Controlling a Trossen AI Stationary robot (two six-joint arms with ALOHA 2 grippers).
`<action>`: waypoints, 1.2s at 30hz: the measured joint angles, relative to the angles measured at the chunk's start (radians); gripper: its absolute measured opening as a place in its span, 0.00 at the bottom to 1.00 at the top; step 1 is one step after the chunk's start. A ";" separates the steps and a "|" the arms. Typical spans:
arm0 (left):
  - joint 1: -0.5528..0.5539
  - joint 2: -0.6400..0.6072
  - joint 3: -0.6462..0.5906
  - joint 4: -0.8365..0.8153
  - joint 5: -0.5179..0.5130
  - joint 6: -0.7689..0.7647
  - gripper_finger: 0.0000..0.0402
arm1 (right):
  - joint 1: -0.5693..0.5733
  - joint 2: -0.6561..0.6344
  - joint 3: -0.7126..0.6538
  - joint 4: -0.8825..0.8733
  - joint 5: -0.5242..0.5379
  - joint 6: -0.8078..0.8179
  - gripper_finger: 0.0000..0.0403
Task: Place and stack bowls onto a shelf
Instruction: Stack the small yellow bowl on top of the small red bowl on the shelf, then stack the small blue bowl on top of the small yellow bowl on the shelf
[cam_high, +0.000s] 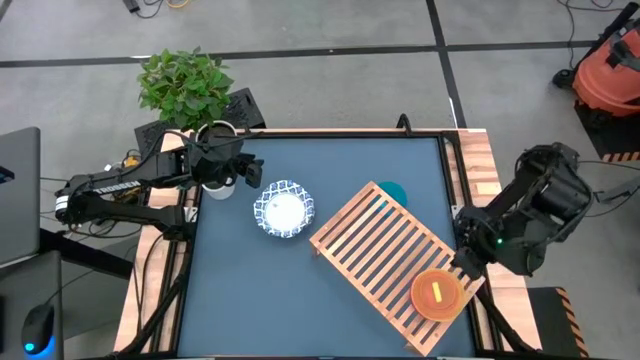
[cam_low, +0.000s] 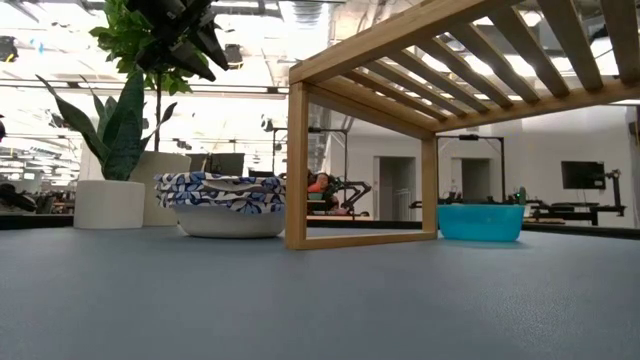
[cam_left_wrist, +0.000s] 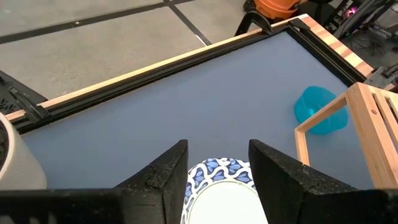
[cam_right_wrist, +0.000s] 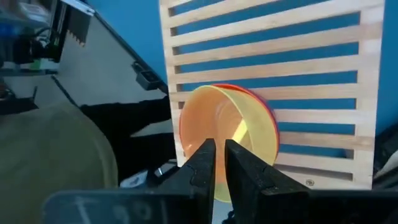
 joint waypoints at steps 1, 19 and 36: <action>0.000 0.000 0.000 0.000 0.002 0.001 0.38 | -0.001 -0.003 0.000 0.005 0.001 -0.011 0.15; 0.000 0.000 0.000 -0.001 -0.009 0.003 0.38 | -0.001 0.067 -0.147 0.006 -0.189 0.008 0.11; 0.000 0.000 0.000 0.011 0.009 -0.003 0.38 | -0.347 -0.054 -0.043 -0.029 0.327 -0.236 0.11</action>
